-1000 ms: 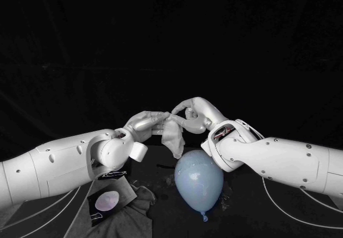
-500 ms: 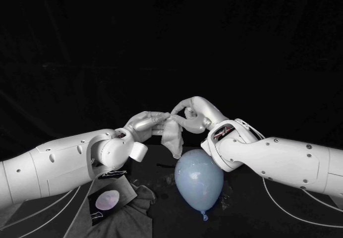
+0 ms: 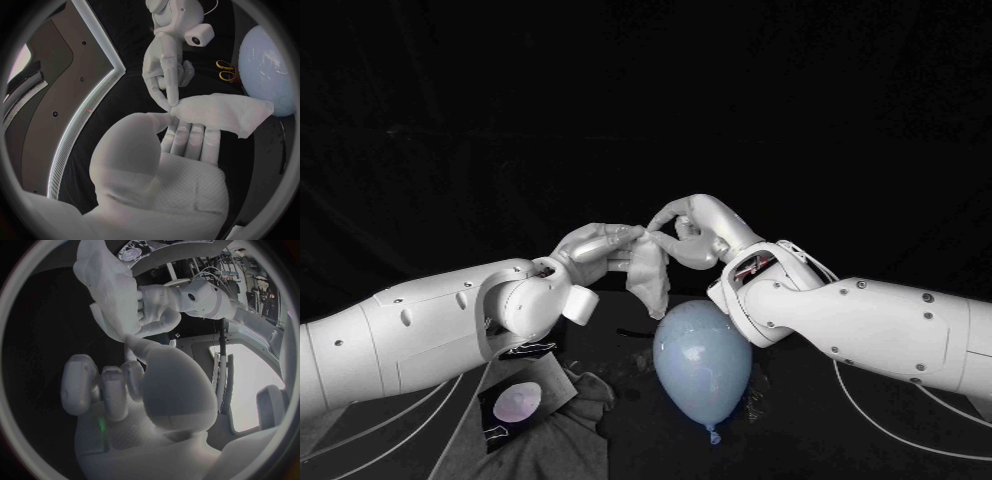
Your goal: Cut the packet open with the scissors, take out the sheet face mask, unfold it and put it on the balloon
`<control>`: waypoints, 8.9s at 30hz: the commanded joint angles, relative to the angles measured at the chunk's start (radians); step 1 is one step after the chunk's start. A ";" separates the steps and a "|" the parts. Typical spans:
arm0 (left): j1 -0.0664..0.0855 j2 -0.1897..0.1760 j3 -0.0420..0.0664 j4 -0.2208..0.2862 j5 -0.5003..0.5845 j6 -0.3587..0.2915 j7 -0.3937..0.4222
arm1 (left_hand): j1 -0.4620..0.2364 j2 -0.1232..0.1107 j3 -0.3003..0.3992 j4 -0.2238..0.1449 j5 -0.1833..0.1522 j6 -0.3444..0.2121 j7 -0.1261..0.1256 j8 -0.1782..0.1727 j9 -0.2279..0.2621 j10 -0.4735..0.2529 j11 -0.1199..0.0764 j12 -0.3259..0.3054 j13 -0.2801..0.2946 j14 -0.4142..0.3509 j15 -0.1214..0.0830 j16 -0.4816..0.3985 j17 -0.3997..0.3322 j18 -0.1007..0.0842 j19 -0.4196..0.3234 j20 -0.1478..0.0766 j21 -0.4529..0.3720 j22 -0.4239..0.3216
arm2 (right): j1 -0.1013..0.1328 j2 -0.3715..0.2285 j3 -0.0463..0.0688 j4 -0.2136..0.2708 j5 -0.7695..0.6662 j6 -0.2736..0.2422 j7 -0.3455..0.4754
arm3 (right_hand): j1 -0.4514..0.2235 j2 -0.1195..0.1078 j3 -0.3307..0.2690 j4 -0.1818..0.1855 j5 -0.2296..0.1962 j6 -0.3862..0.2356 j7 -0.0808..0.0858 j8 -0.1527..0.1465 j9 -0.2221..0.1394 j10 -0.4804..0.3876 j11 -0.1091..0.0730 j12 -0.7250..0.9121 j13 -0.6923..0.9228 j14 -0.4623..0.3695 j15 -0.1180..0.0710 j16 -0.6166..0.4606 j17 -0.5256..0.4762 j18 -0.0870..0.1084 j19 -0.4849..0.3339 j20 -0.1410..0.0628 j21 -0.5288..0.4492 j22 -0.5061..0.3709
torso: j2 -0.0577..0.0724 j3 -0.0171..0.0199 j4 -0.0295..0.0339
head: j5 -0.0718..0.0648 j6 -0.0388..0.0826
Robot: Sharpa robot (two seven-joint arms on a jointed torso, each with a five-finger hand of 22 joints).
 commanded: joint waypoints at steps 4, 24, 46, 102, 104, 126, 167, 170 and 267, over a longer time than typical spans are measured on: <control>0.004 -0.002 0.004 0.000 -0.003 -0.009 0.049 | -0.013 0.000 0.008 -0.002 0.006 0.012 -0.003 0.009 0.005 0.000 -0.002 0.000 0.000 -0.003 0.002 -0.007 -0.001 0.011 -0.005 0.000 -0.004 -0.001 | -0.005 -0.016 -0.002 0.008 -0.009 -0.055 -0.006 | -0.016 -0.006 0.010 -0.003 0.002 0.003 -0.007 0.037 0.046 0.014 -0.003 0.012 0.093 0.106 -0.008 0.004 0.263 -0.014 0.011 -0.003 0.010 0.192 | 0.000 0.0000 -0.0004 | 0.001 0.000; 0.004 -0.004 0.004 -0.004 -0.003 -0.042 0.055 | -0.027 -0.002 0.009 -0.003 0.006 0.017 0.003 0.011 0.007 0.006 0.000 0.000 0.000 -0.003 0.002 -0.006 -0.001 0.011 -0.003 0.000 -0.002 0.000 | -0.006 -0.046 -0.002 0.041 0.054 -0.110 0.069 | -0.092 -0.025 0.009 0.026 0.002 -0.087 0.017 0.012 0.053 -0.013 0.016 -0.034 0.061 0.106 0.003 0.004 0.263 -0.013 0.008 0.001 0.001 0.189 | -0.001 0.0001 -0.0007 | 0.004 0.002; 0.004 -0.002 0.004 0.009 -0.028 -0.029 0.048 | -0.031 -0.006 0.007 -0.005 0.006 0.014 0.002 0.009 0.007 0.004 0.000 -0.002 -0.001 -0.004 0.003 -0.008 -0.001 0.011 -0.004 0.000 -0.003 -0.001 | -0.012 0.017 -0.002 -0.006 -0.067 0.010 -0.064 | -0.149 -0.082 -0.122 0.115 0.002 -0.131 0.058 -0.090 0.011 -0.045 0.056 -0.056 0.052 0.106 0.042 0.004 0.263 -0.005 -0.014 0.039 -0.040 0.179 | 0.000 -0.0005 -0.0008 | 0.001 0.000; 0.004 -0.004 0.004 0.019 -0.081 -0.057 0.048 | -0.023 -0.008 0.025 -0.029 0.006 0.029 -0.009 0.019 0.014 0.022 -0.009 0.002 0.001 0.007 -0.003 -0.003 0.001 0.012 -0.005 -0.002 -0.002 0.000 | -0.017 -0.012 -0.002 0.020 -0.023 -0.020 -0.014 | -0.020 0.026 -0.037 0.052 0.002 -0.001 -0.003 -0.014 0.049 0.020 0.002 0.014 0.117 0.106 -0.003 0.004 0.263 -0.022 0.029 0.001 0.049 0.203 | 0.000 -0.0003 0.0002 | 0.003 -0.004; 0.004 -0.005 0.004 0.021 -0.090 -0.063 0.051 | -0.022 -0.009 0.029 -0.031 0.006 0.035 -0.010 0.023 0.017 0.030 -0.011 0.003 0.001 0.012 -0.005 0.000 0.002 0.012 -0.004 -0.003 -0.001 0.000 | -0.017 -0.014 -0.002 0.021 -0.029 -0.030 -0.015 | -0.022 0.025 -0.035 0.050 0.002 0.002 -0.005 -0.010 0.052 0.024 0.000 0.019 0.121 0.106 -0.005 0.004 0.263 -0.022 0.031 -0.001 0.054 0.204 | 0.000 -0.0003 0.0003 | 0.004 -0.004; 0.003 -0.013 0.005 0.029 -0.127 -0.172 0.077 | -0.048 -0.054 0.150 -0.057 0.007 0.066 -0.028 0.099 0.089 0.113 -0.033 0.004 0.001 0.079 -0.029 0.024 0.024 0.012 0.039 -0.027 0.026 0.002 | -0.018 -0.058 -0.002 0.049 -0.040 -0.071 0.005 | -0.021 0.023 -0.024 0.039 0.002 0.006 -0.009 0.000 0.057 0.031 -0.004 0.025 0.128 0.106 -0.008 0.004 0.263 -0.025 0.038 -0.005 0.069 0.208 | 0.000 0.0002 -0.0008 | 0.008 -0.008; 0.003 -0.027 0.005 0.033 -0.056 0.005 0.071 | -0.068 -0.014 0.139 0.028 0.006 -0.080 -0.011 0.218 0.271 -0.071 -0.003 -0.006 -0.003 0.108 -0.022 0.023 0.057 0.011 0.072 -0.031 0.031 -0.001 | -0.017 -0.096 -0.006 -0.012 0.482 0.171 0.144 | -0.133 -0.072 -0.178 0.247 0.003 -0.132 0.088 -0.158 -0.001 -0.367 0.093 -1.129 -0.804 0.007 0.070 -0.113 -0.005 0.052 -0.163 0.068 -0.378 0.077 | 0.000 0.0005 -0.0003 | 0.005 -0.002; 0.003 -0.029 0.005 0.033 -0.050 0.022 0.069 | -0.060 -0.007 0.140 0.039 0.006 -0.101 -0.001 0.247 0.300 -0.092 0.005 -0.003 -0.001 0.097 -0.014 0.016 0.059 0.009 0.045 -0.020 0.014 -0.004 | -0.017 -0.097 -0.007 -0.019 0.525 0.199 0.146 | -0.127 -0.066 -0.192 0.255 0.003 -0.130 0.089 -0.164 -0.002 -0.357 0.093 -1.145 -0.829 0.005 0.072 -0.114 -0.008 0.053 -0.165 0.070 -0.385 0.075 | 0.000 0.0002 -0.0004 | 0.004 -0.002; 0.001 -0.052 0.005 0.043 -0.101 0.110 0.058 | -0.219 -0.031 0.370 0.060 0.005 -0.260 -0.007 0.517 0.558 -0.287 -0.002 -0.006 -0.002 0.201 -0.067 0.560 0.447 0.001 0.068 -0.100 0.520 0.333 | -0.054 -0.054 -0.005 -0.102 1.122 0.491 0.359 | 0.283 0.256 -0.631 0.027 0.003 -0.027 0.007 -0.023 0.050 0.051 0.014 0.131 0.194 0.106 0.009 0.004 0.263 -0.015 -0.006 0.015 0.032 0.193 | 0.000 0.0003 -0.0003 | -0.025 0.000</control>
